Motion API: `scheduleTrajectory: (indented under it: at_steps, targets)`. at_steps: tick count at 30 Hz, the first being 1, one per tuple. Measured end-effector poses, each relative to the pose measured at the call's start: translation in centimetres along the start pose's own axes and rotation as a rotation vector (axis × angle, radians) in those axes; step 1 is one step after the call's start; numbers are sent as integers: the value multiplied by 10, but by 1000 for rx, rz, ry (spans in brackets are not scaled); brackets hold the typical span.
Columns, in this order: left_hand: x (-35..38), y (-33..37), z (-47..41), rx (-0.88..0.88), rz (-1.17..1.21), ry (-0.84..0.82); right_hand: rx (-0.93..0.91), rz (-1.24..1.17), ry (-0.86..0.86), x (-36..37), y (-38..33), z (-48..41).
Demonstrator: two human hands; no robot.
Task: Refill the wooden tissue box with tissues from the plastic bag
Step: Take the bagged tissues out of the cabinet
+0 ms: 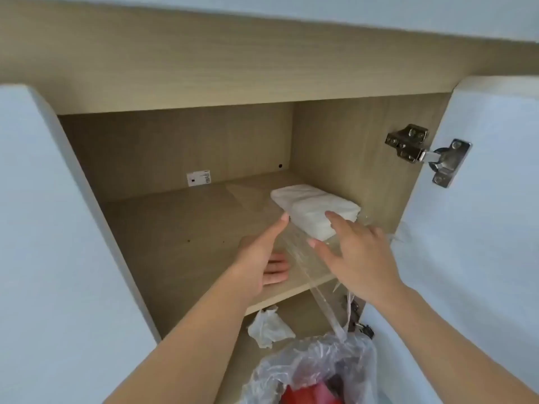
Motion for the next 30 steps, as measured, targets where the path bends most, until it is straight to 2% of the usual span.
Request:
scheduleTrajectory:
  at_steps: [4, 7, 10, 17, 19, 20, 24, 27, 30]
  targets:
    - [8, 11, 1, 94, -26, 1, 73, -74, -123, 4, 7, -19]
    - [7, 22, 9, 214, -106, 112, 135, -105, -159, 6, 14, -29]
    - [-3, 26, 29, 323, -129, 151, 193, -143, -267, 14, 27, -33]
    - [-40, 26, 45, 345, 99, 285, 363, -396, -476, 38, 40, -34]
    - [-39, 30, 46, 385, 64, 295, 452, -524, -539, 48, 43, -29]
    - [-37, 33, 48, 431, 4, 292, 493, -593, -560, 53, 44, -27]
    - [-10, 34, 47, 563, -221, 70, 652, -885, -584, 63, 47, -24]
    - [5, 27, 37, 529, -411, -19, 713, -968, -613, 67, 44, -19]
    - [7, 13, 20, 499, -463, -73, 759, -964, -654, 71, 40, -10]
Point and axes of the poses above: each hand's wrist, its own z-axis away from the middle knuckle, its own x-axis out of the palm, y = z × x, the point moved 7 cm from there along -z, towards the middle knuckle, and after that the axes turned 9 degrees about x, right-handed, at the moved point
